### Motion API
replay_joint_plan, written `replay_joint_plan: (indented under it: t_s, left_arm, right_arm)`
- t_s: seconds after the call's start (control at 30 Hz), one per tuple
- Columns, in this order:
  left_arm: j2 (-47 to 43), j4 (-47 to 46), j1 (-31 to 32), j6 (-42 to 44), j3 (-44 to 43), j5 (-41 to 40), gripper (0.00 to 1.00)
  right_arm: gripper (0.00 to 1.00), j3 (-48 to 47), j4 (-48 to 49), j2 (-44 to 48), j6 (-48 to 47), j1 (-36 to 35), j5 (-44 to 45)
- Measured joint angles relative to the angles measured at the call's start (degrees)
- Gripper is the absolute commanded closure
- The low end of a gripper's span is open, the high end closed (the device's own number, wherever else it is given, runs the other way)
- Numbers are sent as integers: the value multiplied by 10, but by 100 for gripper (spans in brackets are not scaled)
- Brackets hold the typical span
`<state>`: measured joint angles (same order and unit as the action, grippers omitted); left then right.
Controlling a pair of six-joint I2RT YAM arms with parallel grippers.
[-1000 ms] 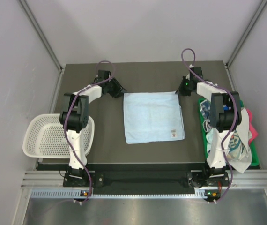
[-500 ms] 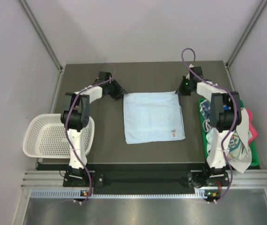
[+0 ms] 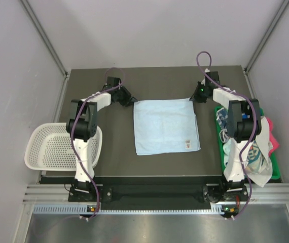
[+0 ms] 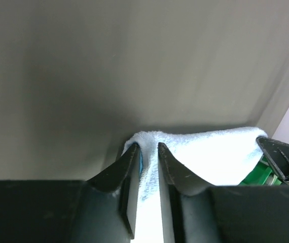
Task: Fold and stack the towels
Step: Fold the towel
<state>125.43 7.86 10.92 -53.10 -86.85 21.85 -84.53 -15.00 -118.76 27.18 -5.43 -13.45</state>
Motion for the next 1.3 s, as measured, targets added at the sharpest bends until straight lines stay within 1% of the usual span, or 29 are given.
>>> replay_joint_plan:
  t_s: [0.07,0.13,0.17,0.27,0.3,0.37,0.4,0.43,0.6,0.67,0.83,0.93,0.97,1.0,1.2,1.27,1.3]
  left_arm:
    - [5,-1,0,-1,-8,0,85]
    - [10,-2,0,-1,-17,2,89]
    - [11,-2,0,-1,-18,3,95]
    - [13,-3,0,-1,-21,5,100]
    - [13,-3,0,0,-21,5,100]
    - [13,-3,0,1,-22,7,100]
    - [13,-4,0,2,-23,8,100]
    - [13,-5,0,3,-24,9,100]
    - [13,-9,1,8,-28,14,100]
    - [13,-10,1,8,-28,15,100]
    - [13,-11,3,8,-28,16,95]
    - [15,-13,4,8,-28,15,88]
    - [16,-12,4,8,-28,15,82]
    - [16,-12,4,8,-28,14,80]
    - [16,-5,5,21,-28,-4,72]
    - [16,6,5,32,-28,-16,68]
    - [16,11,7,39,-29,-23,64]
  right_arm:
    - [98,0,0,0,0,0,-2]
    - [98,-1,0,0,0,1,-4]
    - [98,-3,-1,-1,0,1,-4]
    - [95,-11,0,-3,0,3,-8]
    - [92,-11,1,-3,0,3,-9]
    - [89,-12,2,-3,0,5,-13]
    - [82,-12,2,-4,0,6,-15]
    - [80,-13,1,-4,1,7,-17]
    - [71,-37,3,-15,0,14,-25]
    - [71,-49,4,-25,0,15,-28]
    - [71,-56,1,-44,0,16,-33]
    - [72,-56,-1,-50,0,16,-34]
    - [71,-56,-2,-52,0,16,-33]
    - [71,-56,-3,-52,0,16,-33]
    - [68,-56,-8,-52,-4,16,-16]
    - [65,-56,-9,-52,-7,16,-3]
    - [64,-56,-9,-52,-10,16,3]
